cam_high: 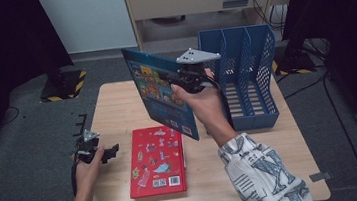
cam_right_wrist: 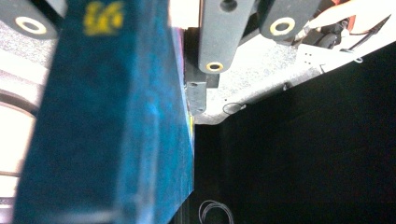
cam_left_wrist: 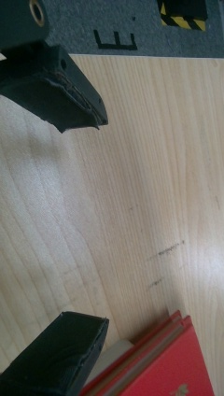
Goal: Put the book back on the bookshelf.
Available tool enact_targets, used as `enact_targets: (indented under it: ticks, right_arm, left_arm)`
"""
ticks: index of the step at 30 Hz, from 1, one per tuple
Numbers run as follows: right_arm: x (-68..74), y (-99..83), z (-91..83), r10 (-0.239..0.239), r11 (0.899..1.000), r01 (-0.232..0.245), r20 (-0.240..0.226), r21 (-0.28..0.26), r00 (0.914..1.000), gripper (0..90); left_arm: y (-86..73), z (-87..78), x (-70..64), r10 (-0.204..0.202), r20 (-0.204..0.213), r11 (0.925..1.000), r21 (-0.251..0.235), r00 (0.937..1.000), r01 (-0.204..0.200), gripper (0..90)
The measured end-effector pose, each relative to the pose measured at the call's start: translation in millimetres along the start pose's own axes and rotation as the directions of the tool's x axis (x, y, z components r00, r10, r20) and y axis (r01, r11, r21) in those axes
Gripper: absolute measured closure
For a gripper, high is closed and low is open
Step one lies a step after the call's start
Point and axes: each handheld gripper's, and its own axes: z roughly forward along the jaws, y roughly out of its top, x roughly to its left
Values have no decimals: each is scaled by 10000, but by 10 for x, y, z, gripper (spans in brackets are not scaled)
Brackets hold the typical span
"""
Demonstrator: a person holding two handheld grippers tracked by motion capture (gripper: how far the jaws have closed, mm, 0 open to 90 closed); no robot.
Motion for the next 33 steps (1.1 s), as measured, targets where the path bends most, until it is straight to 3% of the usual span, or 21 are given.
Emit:
enact_targets:
  ticks: [13, 23, 33]
  right_arm:
    - [-130, 82, -124, 206, 9996, -197, 405, -202, 9990, 824]
    - [-214, 109, -204, 289, 9992, -270, 679, -288, 9973, 823]
    - [-246, 209, -359, 249, 9986, -201, 992, -490, 9948, 823]
  left_arm:
    - [-58, 90, 7, -47, -54, 9978, 668, 10000, 51, 37]
    - [-84, 135, 1, -122, 11, 9960, 890, 9999, 121, 37]
    - [-114, 140, -10, -16, -50, 9973, 734, 10000, 20, 25]
